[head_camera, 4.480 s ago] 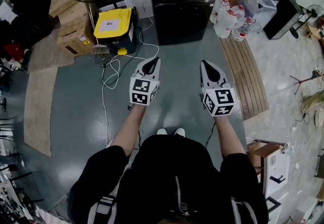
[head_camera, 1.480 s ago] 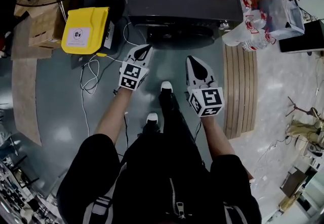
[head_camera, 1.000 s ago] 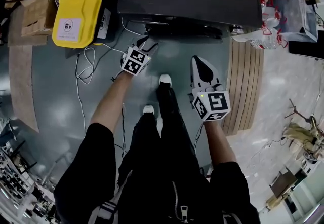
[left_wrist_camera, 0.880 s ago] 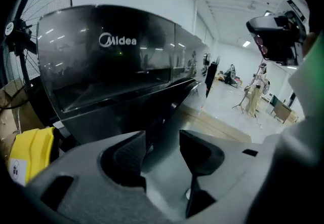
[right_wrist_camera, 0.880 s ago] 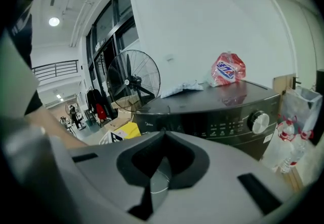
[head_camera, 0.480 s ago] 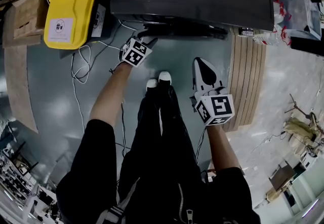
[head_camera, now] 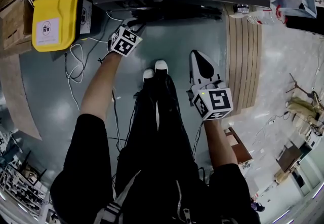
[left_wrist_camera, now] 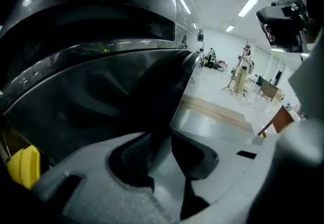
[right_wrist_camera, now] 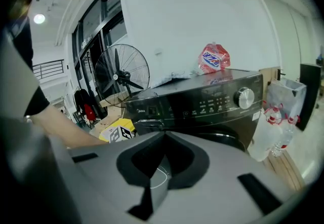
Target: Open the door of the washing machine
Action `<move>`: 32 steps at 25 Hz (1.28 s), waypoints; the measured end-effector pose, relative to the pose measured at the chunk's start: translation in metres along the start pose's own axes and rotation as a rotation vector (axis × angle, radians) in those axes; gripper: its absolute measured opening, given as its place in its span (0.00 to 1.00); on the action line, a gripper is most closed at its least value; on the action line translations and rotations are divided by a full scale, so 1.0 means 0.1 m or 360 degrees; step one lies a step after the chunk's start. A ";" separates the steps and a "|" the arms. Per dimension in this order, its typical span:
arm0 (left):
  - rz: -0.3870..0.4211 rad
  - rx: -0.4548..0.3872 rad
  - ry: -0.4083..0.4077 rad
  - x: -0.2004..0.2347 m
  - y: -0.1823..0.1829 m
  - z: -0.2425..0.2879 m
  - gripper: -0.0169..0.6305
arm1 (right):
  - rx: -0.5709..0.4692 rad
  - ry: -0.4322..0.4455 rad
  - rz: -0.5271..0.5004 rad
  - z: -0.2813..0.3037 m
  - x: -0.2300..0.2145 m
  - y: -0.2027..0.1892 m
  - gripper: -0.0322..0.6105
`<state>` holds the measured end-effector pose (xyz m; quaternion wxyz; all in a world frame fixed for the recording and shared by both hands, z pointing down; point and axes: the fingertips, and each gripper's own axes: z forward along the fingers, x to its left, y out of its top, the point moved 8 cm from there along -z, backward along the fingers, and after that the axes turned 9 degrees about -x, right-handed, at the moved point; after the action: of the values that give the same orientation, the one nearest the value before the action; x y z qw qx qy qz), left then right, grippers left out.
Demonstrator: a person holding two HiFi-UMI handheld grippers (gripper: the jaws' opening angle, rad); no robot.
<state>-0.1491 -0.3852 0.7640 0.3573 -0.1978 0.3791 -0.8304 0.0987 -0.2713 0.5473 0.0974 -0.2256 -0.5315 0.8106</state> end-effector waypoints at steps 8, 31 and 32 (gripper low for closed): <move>0.0100 0.0026 -0.0202 -0.38 -0.21 -0.13 0.16 | -0.0003 -0.0116 0.0051 -0.34 -0.01 -0.20 0.05; -0.0245 -0.0025 -0.0155 -2.40 -0.55 -0.31 0.16 | 0.0037 -0.0134 0.0078 -1.42 -0.60 -0.42 0.05; -0.0255 -0.0024 -0.0162 -2.52 -0.56 -0.29 0.17 | 0.0038 -0.0143 0.0078 -1.48 -0.63 -0.43 0.05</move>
<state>-0.0236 -0.1579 0.7742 0.3071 -0.2721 0.3496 -0.8422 0.2199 -0.1577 0.5530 0.0562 -0.2009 -0.5201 0.8282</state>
